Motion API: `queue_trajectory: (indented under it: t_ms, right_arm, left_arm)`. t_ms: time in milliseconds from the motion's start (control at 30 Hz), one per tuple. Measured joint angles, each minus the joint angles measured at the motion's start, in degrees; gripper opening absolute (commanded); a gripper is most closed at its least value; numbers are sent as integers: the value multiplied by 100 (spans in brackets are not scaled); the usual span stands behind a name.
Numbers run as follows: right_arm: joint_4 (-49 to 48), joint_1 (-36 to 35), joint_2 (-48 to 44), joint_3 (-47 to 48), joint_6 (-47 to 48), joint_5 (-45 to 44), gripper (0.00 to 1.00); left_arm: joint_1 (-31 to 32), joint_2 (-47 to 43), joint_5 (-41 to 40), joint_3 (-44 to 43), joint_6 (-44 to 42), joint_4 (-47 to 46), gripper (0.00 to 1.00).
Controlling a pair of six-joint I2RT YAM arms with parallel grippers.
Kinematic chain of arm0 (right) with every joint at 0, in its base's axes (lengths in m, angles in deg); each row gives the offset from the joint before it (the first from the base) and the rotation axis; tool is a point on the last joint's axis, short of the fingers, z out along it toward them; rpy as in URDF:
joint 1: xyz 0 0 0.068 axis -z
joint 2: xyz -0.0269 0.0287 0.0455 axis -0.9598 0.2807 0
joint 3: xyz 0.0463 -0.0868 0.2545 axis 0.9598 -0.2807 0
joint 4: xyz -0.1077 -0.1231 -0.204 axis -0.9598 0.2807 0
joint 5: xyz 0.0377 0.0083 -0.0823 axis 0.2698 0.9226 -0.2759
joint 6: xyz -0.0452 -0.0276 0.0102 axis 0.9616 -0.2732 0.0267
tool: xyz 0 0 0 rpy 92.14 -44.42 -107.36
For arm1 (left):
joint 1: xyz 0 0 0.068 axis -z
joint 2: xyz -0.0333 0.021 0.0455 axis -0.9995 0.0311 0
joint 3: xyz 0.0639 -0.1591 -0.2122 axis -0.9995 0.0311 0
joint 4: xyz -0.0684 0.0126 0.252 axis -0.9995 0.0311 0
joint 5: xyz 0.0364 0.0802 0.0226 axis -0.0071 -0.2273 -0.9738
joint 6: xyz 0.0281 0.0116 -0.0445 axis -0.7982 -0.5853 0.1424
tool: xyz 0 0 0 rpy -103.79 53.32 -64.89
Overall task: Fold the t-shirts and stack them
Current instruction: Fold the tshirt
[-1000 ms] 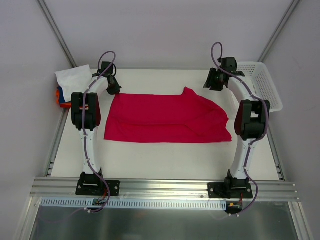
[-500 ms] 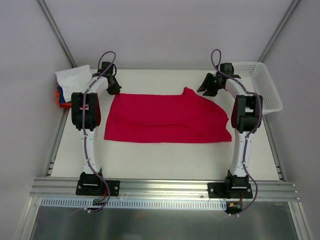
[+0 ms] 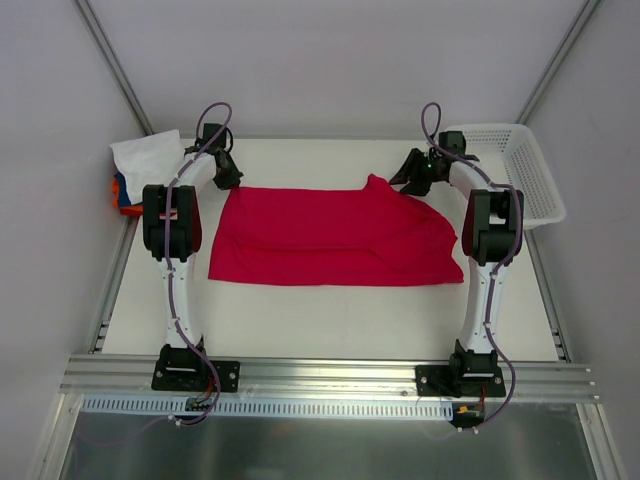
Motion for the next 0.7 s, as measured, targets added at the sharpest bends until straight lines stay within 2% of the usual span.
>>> queue_trajectory:
  t_ms: [233, 367, 467, 700]
  right_arm:
    - [136, 0, 2, -66, 168, -299, 55]
    - [446, -33, 2, 173, 553, -800, 59]
    - [640, -79, 2, 299, 905, -1130, 55]
    - [791, -129, 2, 334, 1222, -1266, 52]
  left_arm:
    - [0, 0, 2, 0, -35, 0, 0]
    - [0, 0, 2, 0, -55, 0, 0]
    - [0, 0, 4, -2, -59, 0, 0]
    - [0, 0, 4, -2, -63, -2, 0]
